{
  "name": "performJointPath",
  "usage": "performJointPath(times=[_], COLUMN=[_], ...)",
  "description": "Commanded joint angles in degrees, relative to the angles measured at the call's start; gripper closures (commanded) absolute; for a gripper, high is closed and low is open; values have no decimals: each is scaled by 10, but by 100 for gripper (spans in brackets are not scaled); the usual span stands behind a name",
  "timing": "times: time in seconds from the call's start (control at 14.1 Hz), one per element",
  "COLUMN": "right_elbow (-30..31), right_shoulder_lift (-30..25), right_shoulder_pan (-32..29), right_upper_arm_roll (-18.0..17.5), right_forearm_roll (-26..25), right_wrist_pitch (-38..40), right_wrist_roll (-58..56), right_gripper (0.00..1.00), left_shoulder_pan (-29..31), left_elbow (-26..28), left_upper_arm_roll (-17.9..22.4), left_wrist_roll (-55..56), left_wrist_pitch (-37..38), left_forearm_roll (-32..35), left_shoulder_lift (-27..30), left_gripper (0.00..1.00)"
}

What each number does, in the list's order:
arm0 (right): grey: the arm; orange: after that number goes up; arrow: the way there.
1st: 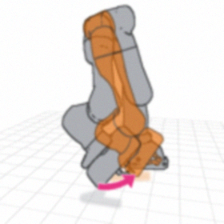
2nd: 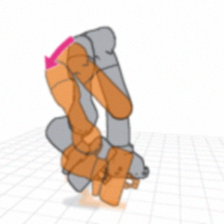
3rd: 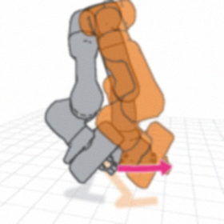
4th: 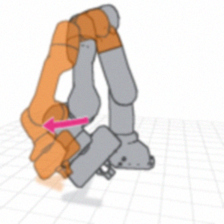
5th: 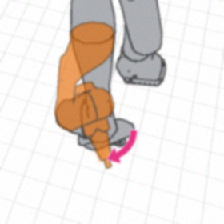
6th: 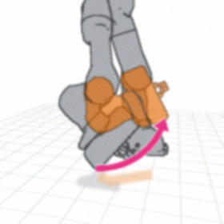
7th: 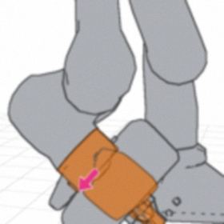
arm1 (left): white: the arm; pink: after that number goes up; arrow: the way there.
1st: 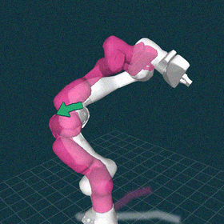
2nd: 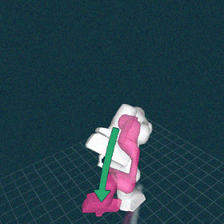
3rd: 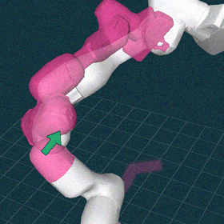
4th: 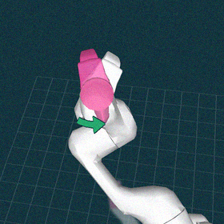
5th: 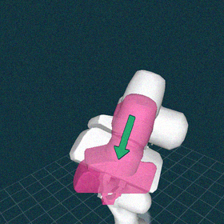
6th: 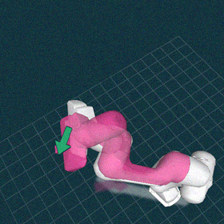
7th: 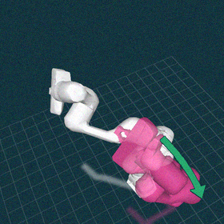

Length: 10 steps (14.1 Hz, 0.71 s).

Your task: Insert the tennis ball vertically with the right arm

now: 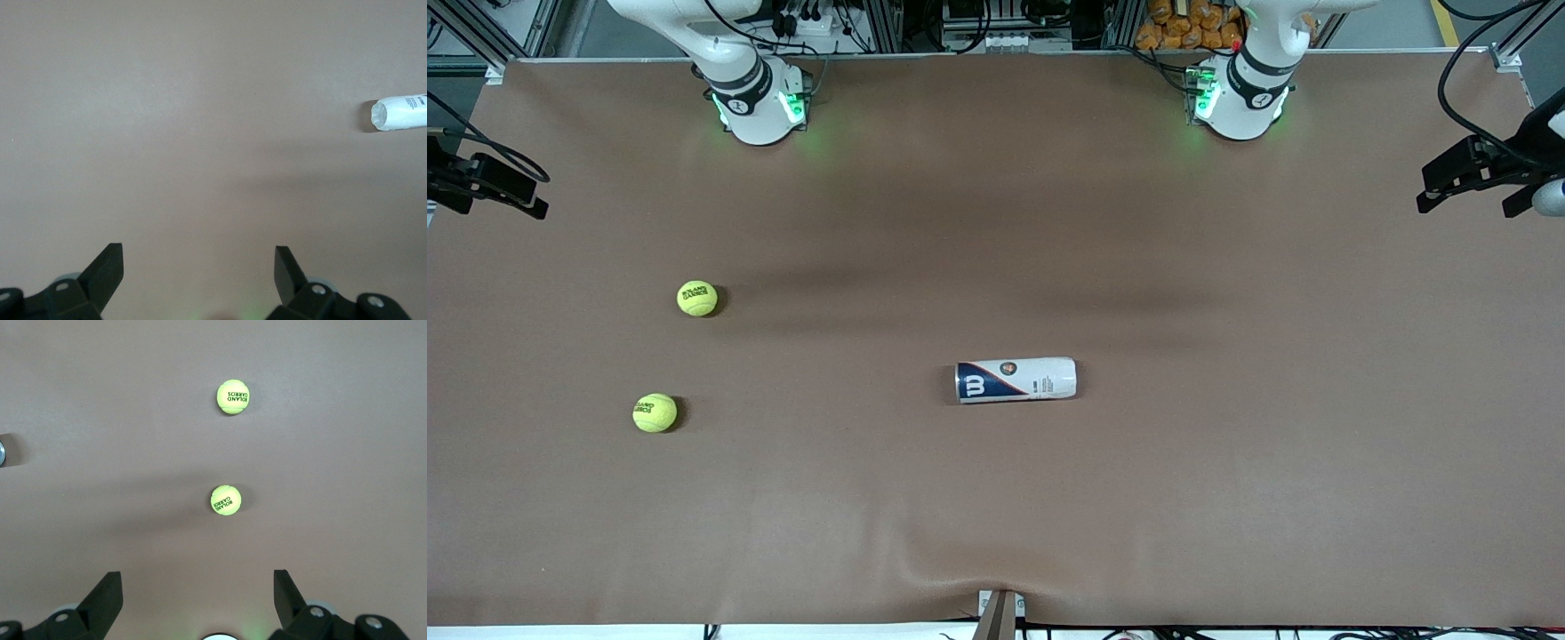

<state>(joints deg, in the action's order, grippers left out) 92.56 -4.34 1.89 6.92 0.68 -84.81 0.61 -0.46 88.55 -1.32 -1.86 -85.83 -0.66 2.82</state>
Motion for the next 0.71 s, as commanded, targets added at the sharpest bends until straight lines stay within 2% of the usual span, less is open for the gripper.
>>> performJointPath(times=[0.0, 0.14, 0.64], right_elbow=[6, 7, 7], right_shoulder_lift=[-8, -3, -3], right_shoulder_pan=[5, 1, -2], right_upper_arm_roll=[1, 1, 3], right_forearm_roll=[-9, -9, -9], right_wrist_pitch=[-2, -5, -6], right_wrist_roll=[-4, -3, 2], right_gripper=[0, 0, 0], left_shoulder_pan=[-3, -16, -75], left_elbow=[-5, -7, -11], left_upper_arm_roll=[-3, -12, -33], left_wrist_roll=[-5, -51, -96], left_wrist_pitch=[14, 17, -3], left_forearm_roll=[1, 0, -57], left_shoulder_lift=[-14, -34, -97], left_gripper=[0, 0, 0])
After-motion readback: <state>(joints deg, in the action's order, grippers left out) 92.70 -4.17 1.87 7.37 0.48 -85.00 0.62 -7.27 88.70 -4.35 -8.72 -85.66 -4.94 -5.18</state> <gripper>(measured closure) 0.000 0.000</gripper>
